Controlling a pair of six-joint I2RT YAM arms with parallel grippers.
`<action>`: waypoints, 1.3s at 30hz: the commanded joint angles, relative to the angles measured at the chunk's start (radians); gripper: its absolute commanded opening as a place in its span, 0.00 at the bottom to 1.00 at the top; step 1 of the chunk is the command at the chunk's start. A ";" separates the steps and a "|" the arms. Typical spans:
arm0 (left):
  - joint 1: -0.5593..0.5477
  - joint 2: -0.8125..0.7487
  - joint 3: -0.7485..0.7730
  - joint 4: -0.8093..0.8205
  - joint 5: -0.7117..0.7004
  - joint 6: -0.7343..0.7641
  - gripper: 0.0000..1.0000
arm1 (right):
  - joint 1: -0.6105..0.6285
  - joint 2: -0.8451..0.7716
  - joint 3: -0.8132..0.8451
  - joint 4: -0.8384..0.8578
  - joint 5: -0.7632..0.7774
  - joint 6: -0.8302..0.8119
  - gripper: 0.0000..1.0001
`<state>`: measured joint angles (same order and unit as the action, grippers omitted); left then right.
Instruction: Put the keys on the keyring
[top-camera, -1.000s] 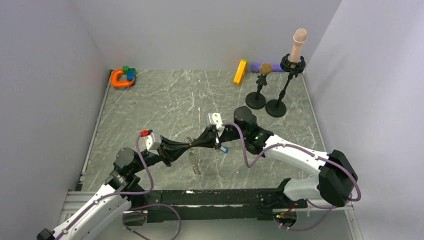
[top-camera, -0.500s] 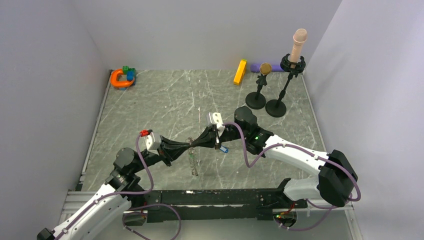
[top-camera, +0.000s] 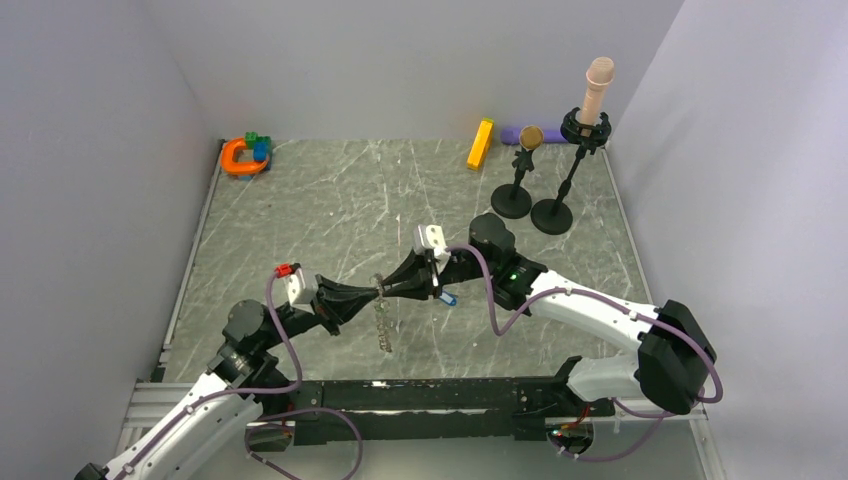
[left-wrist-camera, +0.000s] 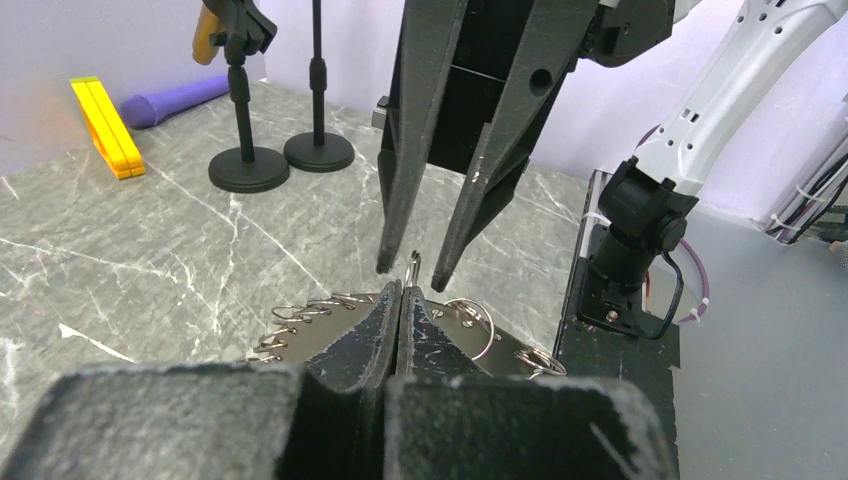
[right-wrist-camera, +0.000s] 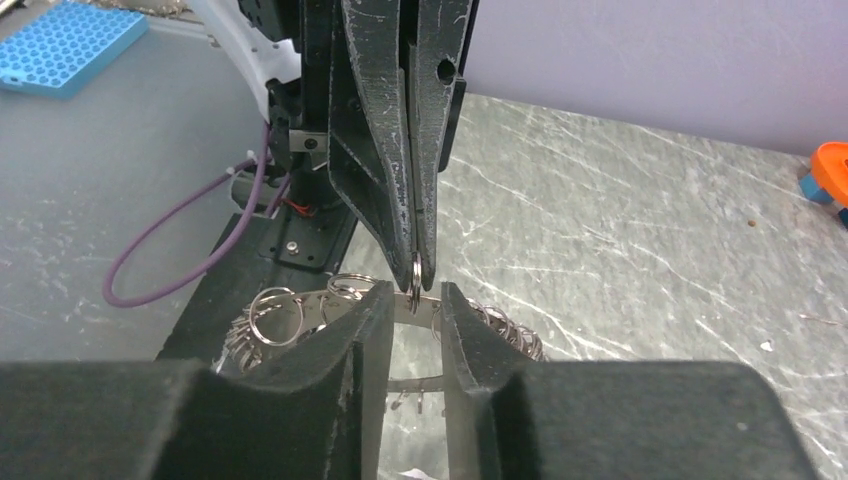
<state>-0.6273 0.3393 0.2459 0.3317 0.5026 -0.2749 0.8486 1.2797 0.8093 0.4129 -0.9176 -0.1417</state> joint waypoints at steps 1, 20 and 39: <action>-0.002 -0.026 0.009 0.012 -0.024 0.011 0.00 | 0.000 -0.032 0.005 0.048 0.002 0.001 0.34; 0.002 -0.020 0.072 -0.094 -0.026 0.095 0.00 | -0.414 0.211 0.649 -1.395 0.052 -0.611 1.00; 0.003 -0.123 0.092 -0.231 -0.126 0.175 0.00 | -0.414 0.151 0.228 -0.982 0.447 -0.265 1.00</action>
<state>-0.6270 0.2493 0.2962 0.0723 0.4168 -0.1162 0.4316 1.4174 0.9283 -0.6521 -0.5983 -0.4908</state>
